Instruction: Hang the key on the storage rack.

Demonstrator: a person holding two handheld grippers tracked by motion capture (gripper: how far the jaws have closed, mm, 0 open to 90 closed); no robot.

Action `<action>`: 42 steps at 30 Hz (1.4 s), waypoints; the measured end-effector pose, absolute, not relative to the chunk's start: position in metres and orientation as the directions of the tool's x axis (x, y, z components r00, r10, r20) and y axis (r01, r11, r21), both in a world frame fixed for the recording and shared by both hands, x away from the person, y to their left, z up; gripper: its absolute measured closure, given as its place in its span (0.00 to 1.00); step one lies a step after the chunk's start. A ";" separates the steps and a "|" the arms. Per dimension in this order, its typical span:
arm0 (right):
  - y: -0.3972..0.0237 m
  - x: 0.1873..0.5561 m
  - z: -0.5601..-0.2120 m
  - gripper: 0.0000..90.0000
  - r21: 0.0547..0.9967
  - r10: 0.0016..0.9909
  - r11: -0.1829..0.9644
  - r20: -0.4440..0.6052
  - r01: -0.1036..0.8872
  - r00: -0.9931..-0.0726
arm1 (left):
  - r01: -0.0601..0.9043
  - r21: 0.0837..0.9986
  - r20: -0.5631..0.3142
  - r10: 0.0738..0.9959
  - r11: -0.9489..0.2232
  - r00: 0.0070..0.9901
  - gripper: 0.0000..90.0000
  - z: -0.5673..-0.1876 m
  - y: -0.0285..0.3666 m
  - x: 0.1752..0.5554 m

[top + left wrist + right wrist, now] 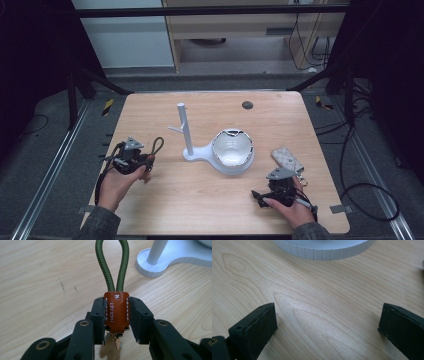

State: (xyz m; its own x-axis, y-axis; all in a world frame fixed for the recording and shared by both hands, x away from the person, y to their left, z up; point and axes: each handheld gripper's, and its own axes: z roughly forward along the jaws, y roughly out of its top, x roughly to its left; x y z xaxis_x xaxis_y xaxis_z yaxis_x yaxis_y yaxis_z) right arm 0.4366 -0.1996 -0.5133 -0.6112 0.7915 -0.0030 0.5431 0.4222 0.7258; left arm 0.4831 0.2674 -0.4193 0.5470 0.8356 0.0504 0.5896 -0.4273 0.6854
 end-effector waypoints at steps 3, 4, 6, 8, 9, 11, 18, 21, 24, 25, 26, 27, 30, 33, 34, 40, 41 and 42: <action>-0.200 0.437 -0.513 0.02 0.726 0.792 0.422 -0.003 0.543 -0.611 | 0.558 0.717 0.060 0.835 -0.417 0.546 0.73 -0.413 0.267 0.475; -0.200 0.437 -0.513 0.02 0.726 0.792 0.422 -0.003 0.543 -0.611 | 0.548 0.729 0.061 0.836 -0.410 0.545 0.73 -0.411 0.266 0.472; -0.200 0.437 -0.513 0.02 0.726 0.791 0.422 -0.003 0.543 -0.611 | 0.528 0.746 0.066 0.833 -0.407 0.550 0.74 -0.407 0.265 0.467; -0.200 0.437 -0.513 0.02 0.726 0.791 0.422 -0.004 0.543 -0.611 | 0.509 0.759 0.072 0.830 -0.405 0.552 0.73 -0.404 0.263 0.463; -0.200 0.437 -0.513 0.02 0.726 0.791 0.422 -0.003 0.543 -0.611 | 0.500 0.764 0.076 0.828 -0.407 0.556 0.74 -0.403 0.261 0.461; -0.200 0.437 -0.513 0.02 0.726 0.791 0.422 -0.003 0.543 -0.611 | 0.492 0.771 0.076 0.827 -0.403 0.558 0.73 -0.401 0.260 0.459; -0.200 0.437 -0.513 0.02 0.726 0.791 0.422 -0.003 0.543 -0.611 | 0.422 0.825 0.070 0.810 -0.375 0.582 0.73 -0.391 0.252 0.440; -0.200 0.437 -0.513 0.02 0.726 0.792 0.422 -0.003 0.543 -0.611 | 0.397 0.840 0.073 0.802 -0.370 0.593 0.73 -0.386 0.248 0.433; -0.200 0.437 -0.513 0.02 0.726 0.792 0.422 -0.003 0.543 -0.611 | 0.373 0.855 0.073 0.794 -0.362 0.604 0.73 -0.382 0.245 0.425; -0.200 0.437 -0.513 0.02 0.726 0.791 0.422 -0.003 0.543 -0.611 | 0.373 0.855 0.073 0.794 -0.362 0.604 0.73 -0.382 0.245 0.425; -0.200 0.437 -0.513 0.02 0.726 0.792 0.422 -0.003 0.543 -0.611 | 0.363 0.861 0.069 0.790 -0.355 0.609 0.73 -0.380 0.243 0.421; -0.200 0.437 -0.513 0.02 0.726 0.791 0.422 -0.003 0.543 -0.611 | 0.360 0.863 0.068 0.788 -0.354 0.611 0.73 -0.379 0.242 0.419; -0.200 0.437 -0.513 0.02 0.726 0.792 0.422 -0.003 0.543 -0.611 | 0.347 0.869 0.071 0.783 -0.353 0.618 0.73 -0.377 0.240 0.415; -0.200 0.437 -0.513 0.02 0.726 0.792 0.422 -0.003 0.543 -0.611 | 0.339 0.875 0.067 0.779 -0.346 0.624 0.73 -0.376 0.238 0.413; -0.200 0.437 -0.513 0.02 0.726 0.792 0.422 -0.003 0.543 -0.611 | 0.336 0.877 0.068 0.779 -0.345 0.623 0.73 -0.375 0.238 0.413; -0.200 0.437 -0.513 0.02 0.726 0.792 0.422 -0.003 0.543 -0.611 | 0.326 0.887 0.058 0.780 -0.326 0.624 0.73 -0.373 0.234 0.412; -0.200 0.437 -0.513 0.02 0.726 0.792 0.422 -0.003 0.543 -0.611 | 0.325 0.888 0.057 0.779 -0.326 0.625 0.73 -0.373 0.234 0.412; -0.200 0.437 -0.513 0.02 0.726 0.792 0.422 -0.003 0.543 -0.611 | 0.323 0.888 0.059 0.778 -0.327 0.625 0.73 -0.372 0.233 0.412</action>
